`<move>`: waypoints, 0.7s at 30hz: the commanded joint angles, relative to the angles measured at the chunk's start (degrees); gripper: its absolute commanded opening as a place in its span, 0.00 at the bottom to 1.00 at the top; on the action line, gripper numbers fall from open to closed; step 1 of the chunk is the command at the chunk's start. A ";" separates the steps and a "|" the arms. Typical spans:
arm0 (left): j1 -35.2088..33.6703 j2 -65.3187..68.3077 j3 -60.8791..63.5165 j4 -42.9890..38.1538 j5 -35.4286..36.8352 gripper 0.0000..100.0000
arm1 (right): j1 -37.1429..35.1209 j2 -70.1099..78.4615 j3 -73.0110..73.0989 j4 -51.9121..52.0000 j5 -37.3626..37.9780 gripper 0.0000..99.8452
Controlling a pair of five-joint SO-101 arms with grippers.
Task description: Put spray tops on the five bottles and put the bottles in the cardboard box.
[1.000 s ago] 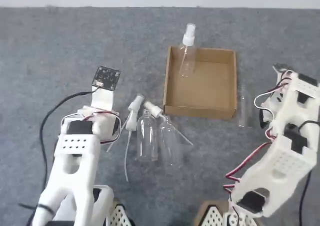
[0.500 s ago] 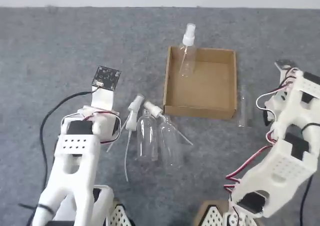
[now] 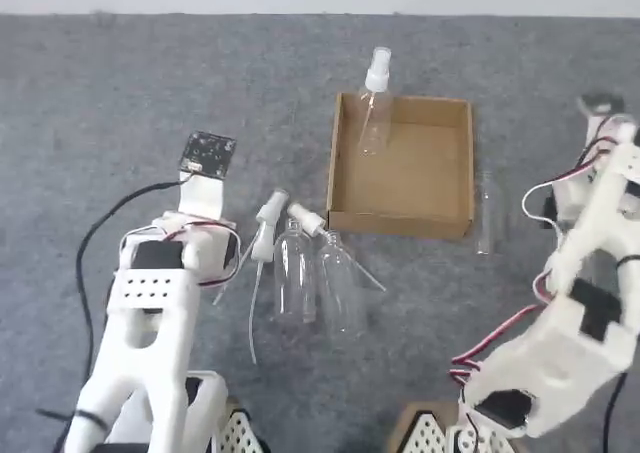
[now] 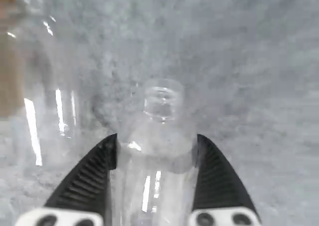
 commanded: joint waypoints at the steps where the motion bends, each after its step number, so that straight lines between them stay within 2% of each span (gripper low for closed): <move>1: 0.26 -7.56 -6.29 2.90 1.14 0.01 | -3.56 -12.97 -3.34 2.42 -3.08 0.02; 6: -0.18 -17.58 -13.05 10.20 0.88 0.01 | -12.70 -26.07 4.57 0.31 -8.35 0.02; 14: 0.35 -25.14 -32.84 22.77 1.23 0.01 | -37.49 -49.54 27.25 -11.56 -17.49 0.02; 21: 1.85 -25.14 -45.14 23.65 8.79 0.01 | -59.74 -62.64 42.29 -20.62 -21.45 0.02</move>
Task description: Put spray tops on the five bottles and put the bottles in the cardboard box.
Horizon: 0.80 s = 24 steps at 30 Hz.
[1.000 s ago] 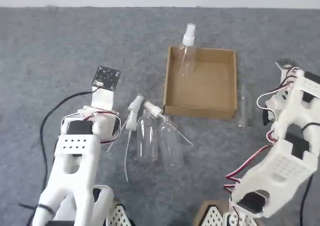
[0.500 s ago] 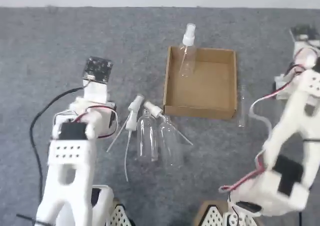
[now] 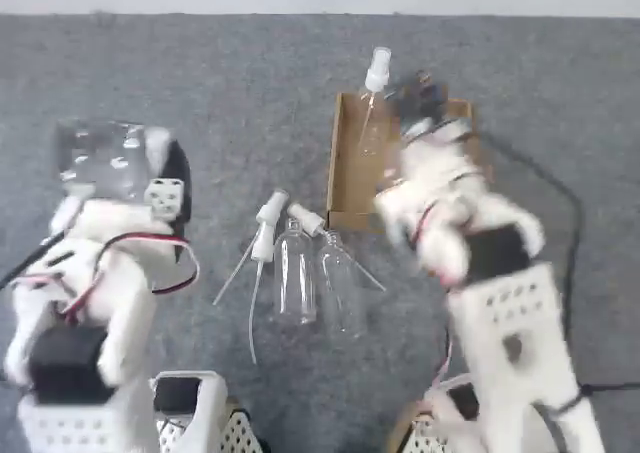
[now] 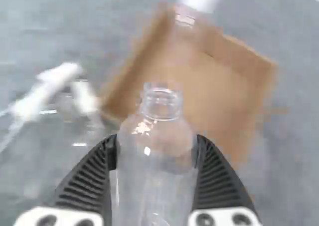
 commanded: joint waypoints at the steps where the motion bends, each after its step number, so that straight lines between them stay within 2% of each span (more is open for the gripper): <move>1: 2.99 -1.05 -7.96 -0.88 4.92 0.01 | -9.63 -6.37 4.57 -5.67 -1.41 0.01; 5: 8.00 -1.05 -9.54 -5.71 9.49 0.01 | -16.04 -8.13 11.60 -12.70 -2.46 0.01; 12: 8.70 -1.14 -5.58 -20.40 16.79 0.01 | -22.90 -10.59 20.84 -21.14 -2.11 0.01; 16: 8.97 -1.14 -0.92 -27.25 20.92 0.01 | -24.66 -13.14 25.23 -24.31 -2.02 0.01; 20: 8.97 -1.49 3.74 -29.71 21.71 0.01 | -24.92 -17.27 27.52 -26.68 -2.55 0.01; 24: 9.05 -1.49 6.64 -31.74 24.70 0.01 | -24.92 -20.97 32.62 -33.98 -2.55 0.01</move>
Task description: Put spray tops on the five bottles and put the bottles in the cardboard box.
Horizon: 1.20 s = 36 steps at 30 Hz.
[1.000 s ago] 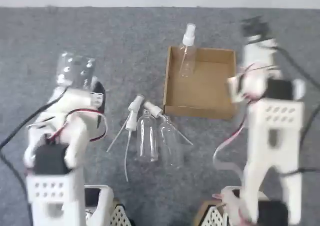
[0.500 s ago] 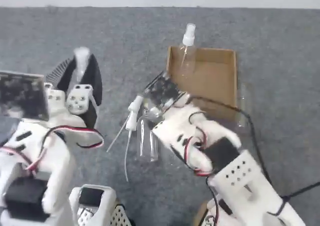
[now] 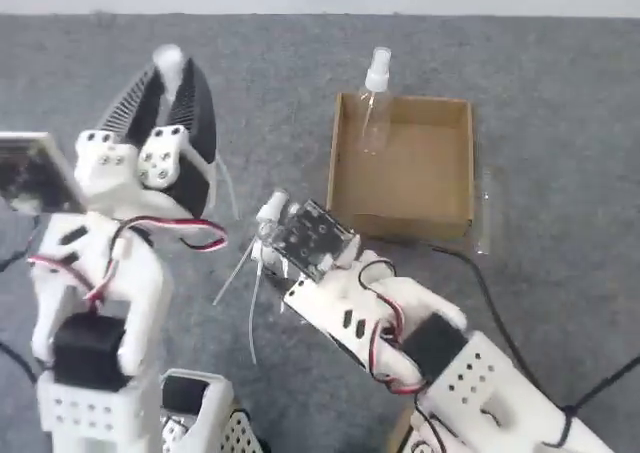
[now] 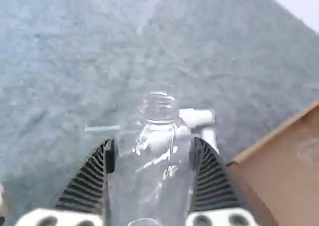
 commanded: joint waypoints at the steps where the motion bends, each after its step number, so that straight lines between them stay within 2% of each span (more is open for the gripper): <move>1: 0.44 -1.32 1.36 -2.90 4.57 0.01 | -0.31 -4.18 1.93 -6.20 -0.70 0.01; 10: 5.98 -1.41 3.65 -0.88 5.27 0.01 | -0.04 -4.79 3.16 -6.73 -0.70 0.01; 19: 6.68 -1.49 5.76 5.54 5.10 0.01 | 0.13 -5.14 3.16 -6.99 -0.79 0.01; 25: 6.68 -1.49 6.11 12.66 -1.41 0.01 | 1.80 -5.23 3.87 -10.77 -9.05 0.01; 30: 10.64 -1.41 6.20 16.00 -6.51 0.01 | 2.95 -4.79 8.09 -19.30 -9.41 0.01; 36: 14.33 -1.41 7.43 18.55 -7.21 0.02 | 2.95 -5.32 10.11 -21.32 -9.41 0.01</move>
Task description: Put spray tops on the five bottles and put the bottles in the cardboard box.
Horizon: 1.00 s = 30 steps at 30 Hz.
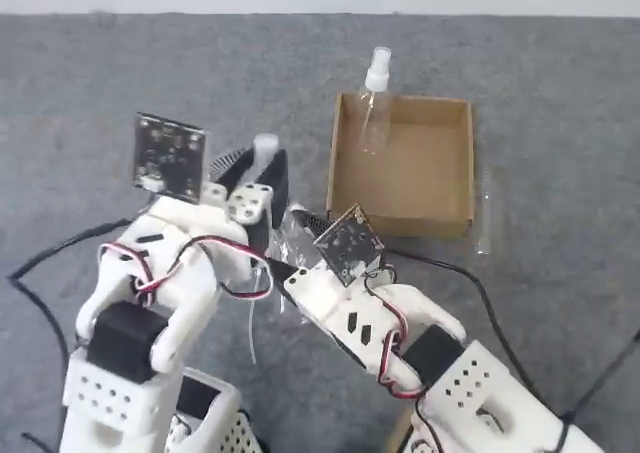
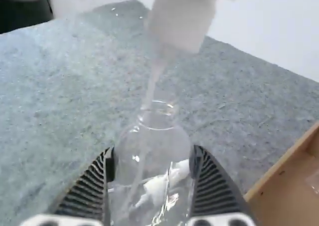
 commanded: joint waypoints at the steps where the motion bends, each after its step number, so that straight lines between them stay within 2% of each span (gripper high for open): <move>1: 1.05 -1.32 1.36 0.88 -0.88 0.03 | 1.36 -2.51 -0.79 -1.98 -0.79 0.01; 6: -1.76 -1.41 1.36 1.67 -0.88 0.12 | 1.36 -2.51 -0.79 -1.80 -0.79 0.01; 12: -7.21 -0.97 -5.76 1.76 -0.97 0.13 | 1.36 -2.51 -0.70 -1.71 -0.70 0.01; 15: -8.35 -0.70 -6.90 0.70 -3.52 0.12 | 1.36 -2.51 -0.70 -1.71 -0.70 0.01; 20: -8.35 -0.70 -0.57 -3.34 -4.57 0.12 | 1.36 -2.51 -0.70 -1.71 -0.62 0.01; 26: -8.09 -1.32 7.52 -3.16 -4.66 0.12 | 1.36 -2.51 -0.70 -1.71 -0.62 0.01; 30: -8.35 -1.41 7.52 -3.43 -6.07 0.12 | 1.36 -2.51 -0.70 -1.71 -0.62 0.01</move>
